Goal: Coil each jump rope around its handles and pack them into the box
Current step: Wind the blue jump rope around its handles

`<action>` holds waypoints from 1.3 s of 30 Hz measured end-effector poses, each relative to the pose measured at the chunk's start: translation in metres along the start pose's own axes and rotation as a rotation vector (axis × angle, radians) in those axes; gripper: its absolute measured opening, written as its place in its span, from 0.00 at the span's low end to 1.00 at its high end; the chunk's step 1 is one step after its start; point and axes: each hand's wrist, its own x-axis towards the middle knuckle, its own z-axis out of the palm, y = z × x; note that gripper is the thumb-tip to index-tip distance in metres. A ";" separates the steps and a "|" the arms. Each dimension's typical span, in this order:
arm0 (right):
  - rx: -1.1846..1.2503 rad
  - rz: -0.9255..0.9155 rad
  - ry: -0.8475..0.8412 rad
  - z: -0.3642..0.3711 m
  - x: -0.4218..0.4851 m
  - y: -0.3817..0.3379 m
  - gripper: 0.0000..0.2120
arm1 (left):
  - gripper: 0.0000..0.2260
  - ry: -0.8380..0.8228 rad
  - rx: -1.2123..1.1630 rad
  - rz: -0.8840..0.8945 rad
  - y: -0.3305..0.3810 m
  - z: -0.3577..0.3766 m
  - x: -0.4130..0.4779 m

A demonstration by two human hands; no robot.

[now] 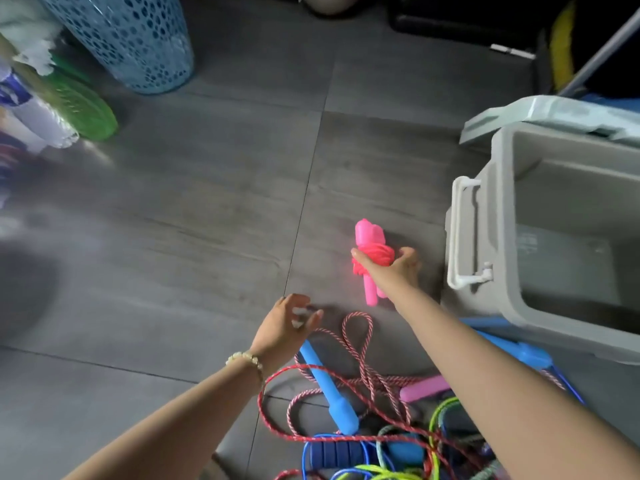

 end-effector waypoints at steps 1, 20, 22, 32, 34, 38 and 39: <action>-0.004 -0.027 -0.036 -0.008 -0.005 0.005 0.46 | 0.15 0.003 0.016 0.010 0.002 0.000 -0.004; 0.009 -0.211 -0.483 -0.018 -0.156 0.113 0.09 | 0.16 -0.489 0.471 0.234 -0.027 -0.024 -0.063; 0.012 -0.202 -0.509 -0.022 -0.167 0.111 0.09 | 0.13 -0.486 0.375 0.202 -0.014 -0.031 -0.071; 0.182 -0.250 -0.337 -0.127 -0.247 0.044 0.13 | 0.20 -0.540 0.258 0.019 0.145 -0.099 -0.168; 0.126 -0.314 -0.249 -0.164 -0.267 0.029 0.14 | 0.19 -0.454 0.433 0.140 0.168 -0.117 -0.193; -0.099 -0.278 -0.215 -0.235 -0.302 0.023 0.23 | 0.17 -0.158 0.426 0.244 0.196 -0.149 -0.237; -0.158 -0.297 -0.232 -0.249 -0.314 0.025 0.26 | 0.16 -0.090 0.333 0.275 0.205 -0.157 -0.250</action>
